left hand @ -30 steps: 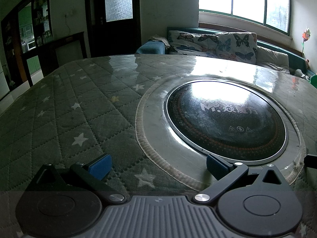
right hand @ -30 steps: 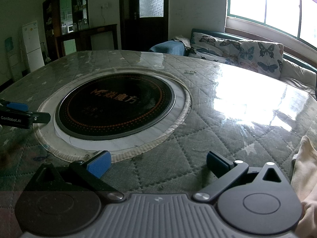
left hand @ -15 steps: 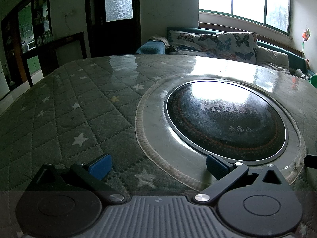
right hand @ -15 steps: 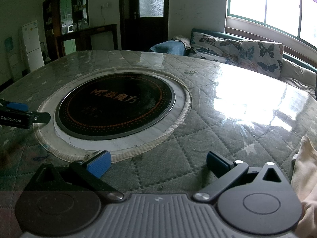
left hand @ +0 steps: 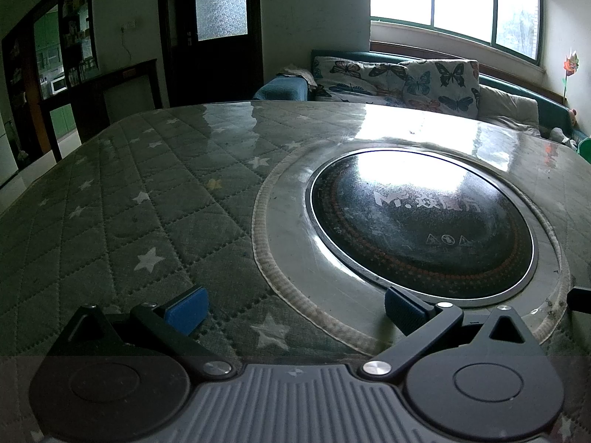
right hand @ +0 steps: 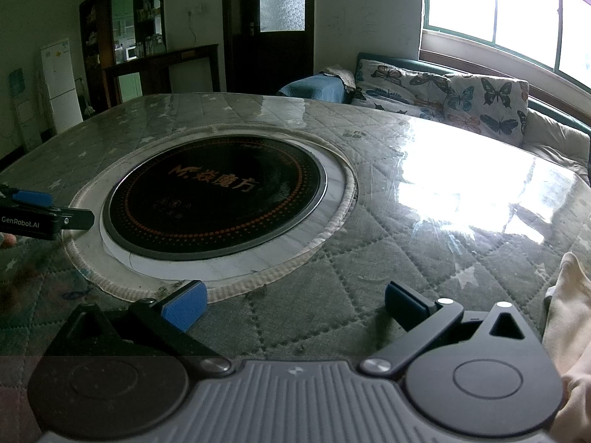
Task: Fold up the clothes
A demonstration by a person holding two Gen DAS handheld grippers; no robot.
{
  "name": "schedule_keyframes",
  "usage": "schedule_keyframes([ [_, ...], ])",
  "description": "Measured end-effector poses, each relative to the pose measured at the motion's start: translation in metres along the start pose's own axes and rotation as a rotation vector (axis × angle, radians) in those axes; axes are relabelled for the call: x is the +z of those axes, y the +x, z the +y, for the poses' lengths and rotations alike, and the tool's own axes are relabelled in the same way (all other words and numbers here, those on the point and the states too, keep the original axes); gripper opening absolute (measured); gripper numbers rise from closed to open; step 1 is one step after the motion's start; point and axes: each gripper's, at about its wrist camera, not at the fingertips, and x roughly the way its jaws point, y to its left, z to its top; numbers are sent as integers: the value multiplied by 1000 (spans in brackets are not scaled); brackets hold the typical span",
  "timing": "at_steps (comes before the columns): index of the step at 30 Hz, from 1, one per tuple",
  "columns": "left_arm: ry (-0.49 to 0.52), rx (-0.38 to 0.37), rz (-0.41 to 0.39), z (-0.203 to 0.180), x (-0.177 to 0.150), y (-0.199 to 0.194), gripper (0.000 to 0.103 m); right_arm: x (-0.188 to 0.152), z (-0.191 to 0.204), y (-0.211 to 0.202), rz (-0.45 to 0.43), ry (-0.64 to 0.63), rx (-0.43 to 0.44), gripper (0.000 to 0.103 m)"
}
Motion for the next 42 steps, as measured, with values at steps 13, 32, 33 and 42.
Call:
schedule_keyframes([
  [13,3,2,2,-1,0,1,103,0,0,-1,5,-2,-2,103],
  [32,-7,17,9,-5,3,1,103,-2,-4,-3,-1,0,-1,103],
  [33,-9,19,11,-5,3,1,103,-2,-4,-4,-2,1,-1,103],
  [42,-4,1,10,-11,5,-7,103,-5,-8,-18,-12,14,-18,103],
])
